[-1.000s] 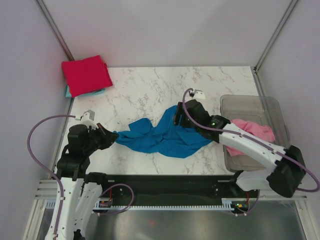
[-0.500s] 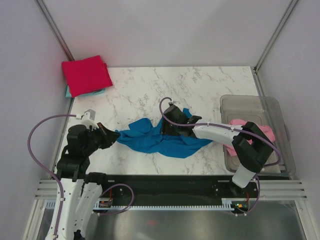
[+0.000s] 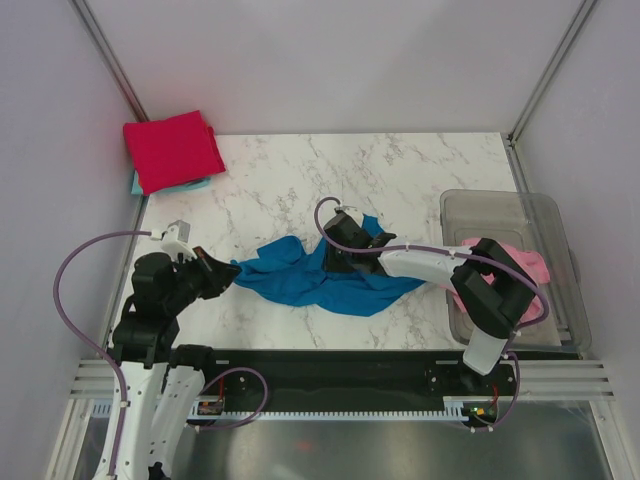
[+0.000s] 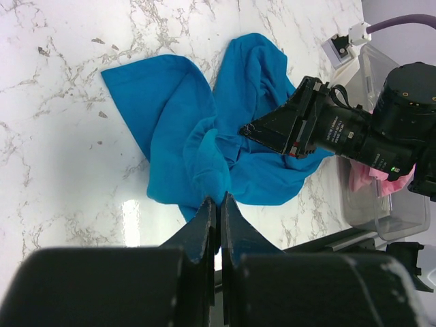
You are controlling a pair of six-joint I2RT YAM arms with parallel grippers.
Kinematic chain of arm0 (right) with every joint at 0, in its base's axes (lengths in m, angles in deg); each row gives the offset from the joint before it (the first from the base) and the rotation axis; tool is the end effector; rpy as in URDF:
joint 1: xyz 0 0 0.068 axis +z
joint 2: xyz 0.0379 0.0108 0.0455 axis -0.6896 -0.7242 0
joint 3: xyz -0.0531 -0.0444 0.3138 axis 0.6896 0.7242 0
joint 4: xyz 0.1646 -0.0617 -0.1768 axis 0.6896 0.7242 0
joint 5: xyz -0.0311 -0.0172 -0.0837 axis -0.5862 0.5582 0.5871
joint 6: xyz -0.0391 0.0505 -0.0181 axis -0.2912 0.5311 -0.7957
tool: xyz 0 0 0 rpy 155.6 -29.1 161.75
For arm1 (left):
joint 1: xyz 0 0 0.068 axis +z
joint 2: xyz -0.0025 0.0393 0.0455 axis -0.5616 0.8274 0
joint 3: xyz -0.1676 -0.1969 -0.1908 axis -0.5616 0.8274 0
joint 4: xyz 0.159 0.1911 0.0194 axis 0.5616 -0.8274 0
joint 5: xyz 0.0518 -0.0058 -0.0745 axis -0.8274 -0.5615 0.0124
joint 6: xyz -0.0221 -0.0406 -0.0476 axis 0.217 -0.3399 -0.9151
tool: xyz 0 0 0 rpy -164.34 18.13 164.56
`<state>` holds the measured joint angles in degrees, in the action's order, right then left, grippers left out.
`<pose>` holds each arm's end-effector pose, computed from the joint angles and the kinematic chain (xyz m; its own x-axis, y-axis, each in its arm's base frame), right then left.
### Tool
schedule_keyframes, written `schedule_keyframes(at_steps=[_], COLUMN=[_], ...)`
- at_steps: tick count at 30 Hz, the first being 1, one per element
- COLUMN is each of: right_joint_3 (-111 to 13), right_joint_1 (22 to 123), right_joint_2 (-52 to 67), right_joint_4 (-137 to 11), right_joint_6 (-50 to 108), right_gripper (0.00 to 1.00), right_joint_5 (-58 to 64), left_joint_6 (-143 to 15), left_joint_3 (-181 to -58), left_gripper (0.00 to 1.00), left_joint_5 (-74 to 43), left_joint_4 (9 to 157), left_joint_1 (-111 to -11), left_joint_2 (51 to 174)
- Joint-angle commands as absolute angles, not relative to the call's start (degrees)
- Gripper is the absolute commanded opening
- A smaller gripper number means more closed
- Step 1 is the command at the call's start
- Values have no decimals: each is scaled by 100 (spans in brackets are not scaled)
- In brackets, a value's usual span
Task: Fold and stack the t-shirts
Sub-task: Flatten the tshirt out
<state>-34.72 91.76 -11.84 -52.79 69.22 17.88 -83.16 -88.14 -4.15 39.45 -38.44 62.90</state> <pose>0.2552 0.2751 0.2252 -0.8506 0.1349 -0.5082 -0.0940 0.9119 0.3994 0.0540 -0.0217 0.3137 -0.5660 -0.4426 -0.6955 0.0939 0.8035 -0.5878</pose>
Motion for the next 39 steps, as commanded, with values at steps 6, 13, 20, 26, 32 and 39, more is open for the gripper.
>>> schedule_keyframes(at_steps=[6,13,20,26,32,39], right_joint_3=[-3686,-3975,-4450,-5091,-5558,-5769], right_joint_1=[9185,9176,9176,9176,9176,9176], right_joint_2=[-1216,-437,1032,2368,3730,4952], right_joint_4=[-5397,-4582,-3368,-2427,-2233,-2575], right_joint_6=[6965,6755,6394,6174,6025,5305], right_gripper=[17,0,0,0,0,0], right_joint_5=[1833,2052,2606,3247,3748,3750], left_joint_6=[-8224,-8268,-8303,-8093,-7715,-7258], left_joint_3=[-8797,-8859,-9332,-10701,-12309,-13657], left_gripper=[2,2,2,2,2,2], left_joint_5=[-312,-742,-839,-1453,-2332,-3475], left_joint_4=[4192,4131,4078,3824,3455,3419], left_joint_1=[-3838,-3830,-3830,-3830,-3830,-3847], left_joint_2=[6239,6406,6529,6792,7144,7197])
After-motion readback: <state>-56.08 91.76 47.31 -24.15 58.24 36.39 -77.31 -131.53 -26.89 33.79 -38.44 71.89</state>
